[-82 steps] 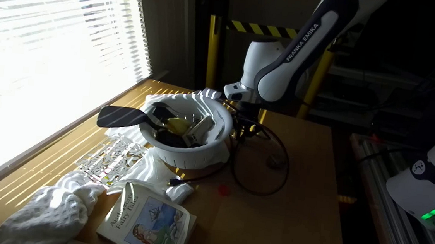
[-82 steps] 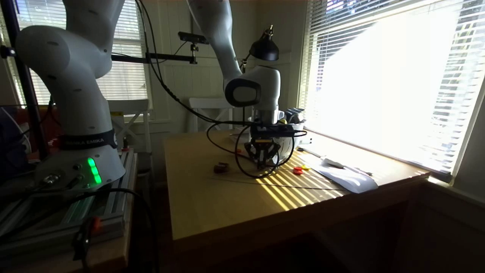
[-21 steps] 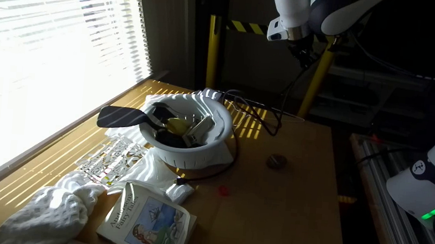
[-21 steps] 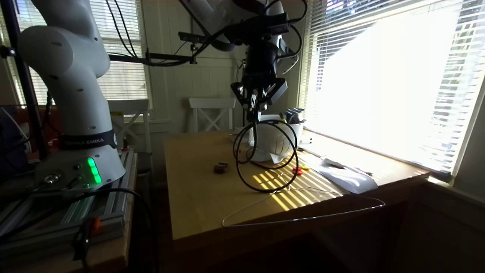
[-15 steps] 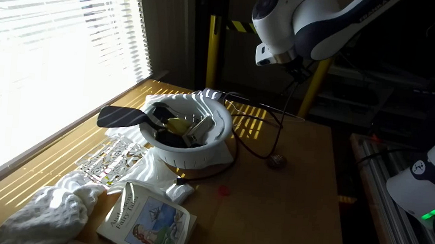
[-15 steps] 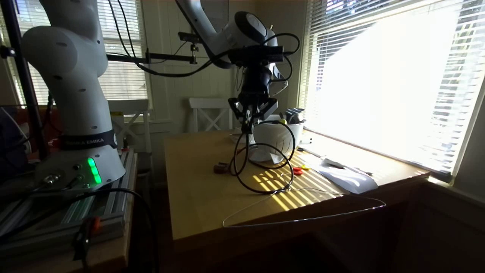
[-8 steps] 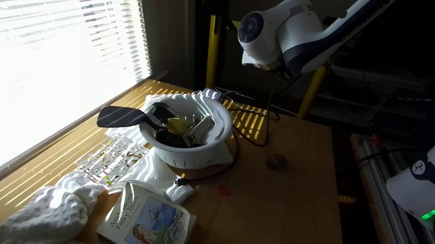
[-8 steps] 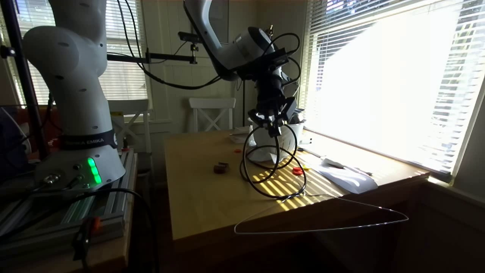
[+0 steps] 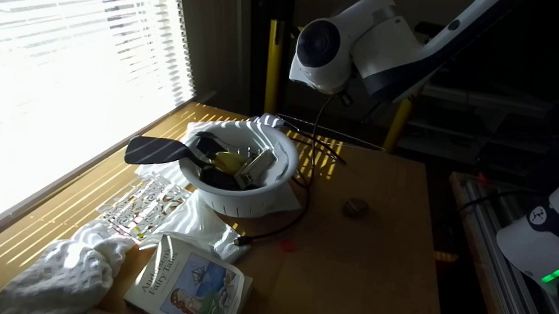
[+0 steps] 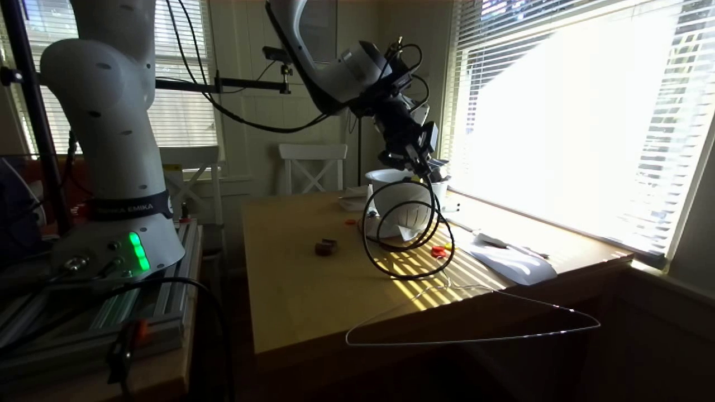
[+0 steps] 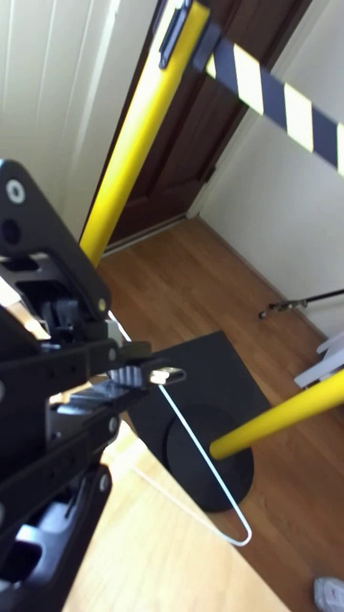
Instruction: Untangle the cable
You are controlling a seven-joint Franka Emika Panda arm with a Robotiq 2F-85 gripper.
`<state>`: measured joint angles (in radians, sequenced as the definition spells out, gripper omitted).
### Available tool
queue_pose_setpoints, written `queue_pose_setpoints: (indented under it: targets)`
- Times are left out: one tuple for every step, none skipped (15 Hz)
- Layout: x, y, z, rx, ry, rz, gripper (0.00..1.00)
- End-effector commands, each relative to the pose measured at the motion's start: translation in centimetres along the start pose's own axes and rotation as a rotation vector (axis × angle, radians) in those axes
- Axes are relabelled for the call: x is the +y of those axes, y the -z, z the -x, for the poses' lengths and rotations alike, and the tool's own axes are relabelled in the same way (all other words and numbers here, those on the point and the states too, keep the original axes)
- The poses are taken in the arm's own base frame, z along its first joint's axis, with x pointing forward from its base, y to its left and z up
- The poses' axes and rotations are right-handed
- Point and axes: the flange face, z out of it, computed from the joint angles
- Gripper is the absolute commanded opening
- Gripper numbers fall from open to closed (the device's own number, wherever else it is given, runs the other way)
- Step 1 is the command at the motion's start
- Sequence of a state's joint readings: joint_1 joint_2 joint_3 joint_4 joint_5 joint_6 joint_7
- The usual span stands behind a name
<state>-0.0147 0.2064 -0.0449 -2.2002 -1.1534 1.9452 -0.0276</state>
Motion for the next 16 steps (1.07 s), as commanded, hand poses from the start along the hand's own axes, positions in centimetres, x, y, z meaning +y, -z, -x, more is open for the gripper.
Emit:
queue_pose_setpoints:
  targets:
    - [1.8, 7.6, 5.2, -0.034, -0.039, 0.196, 0.04]
    - [2.3, 10.2, 6.2, -0.041, -0.048, 0.248, 0.04]
    - [2.7, 12.8, 7.4, -0.041, -0.064, 0.3, 0.04]
    - [2.9, 15.3, 8.6, -0.034, -0.079, 0.353, 0.04]
    - [2.9, 18.0, 9.9, -0.018, -0.1, 0.403, 0.04]
    - [3.1, 20.2, 10.9, 0.001, -0.12, 0.451, 0.04]
    - [3.2, 21.7, 12.0, 0.032, -0.147, 0.494, 0.04]
    - [3.4, 23.2, 12.9, 0.066, -0.172, 0.536, 0.04]
    - [3.5, 24.3, 13.9, 0.109, -0.201, 0.566, 0.04]
    - [3.7, 25.1, 15.4, 0.156, -0.243, 0.576, 0.04]
    - [4.0, 25.6, 16.7, 0.198, -0.278, 0.577, 0.04]
    - [4.1, 25.9, 17.9, 0.244, -0.312, 0.567, 0.04]
    - [4.2, 25.9, 19.0, 0.291, -0.343, 0.554, 0.04]
    - [4.5, 25.4, 20.2, 0.337, -0.374, 0.532, 0.04]
    - [4.8, 25.1, 21.5, 0.382, -0.404, 0.519, 0.04]
    - [5.3, 24.6, 22.8, 0.428, -0.432, 0.507, 0.04]
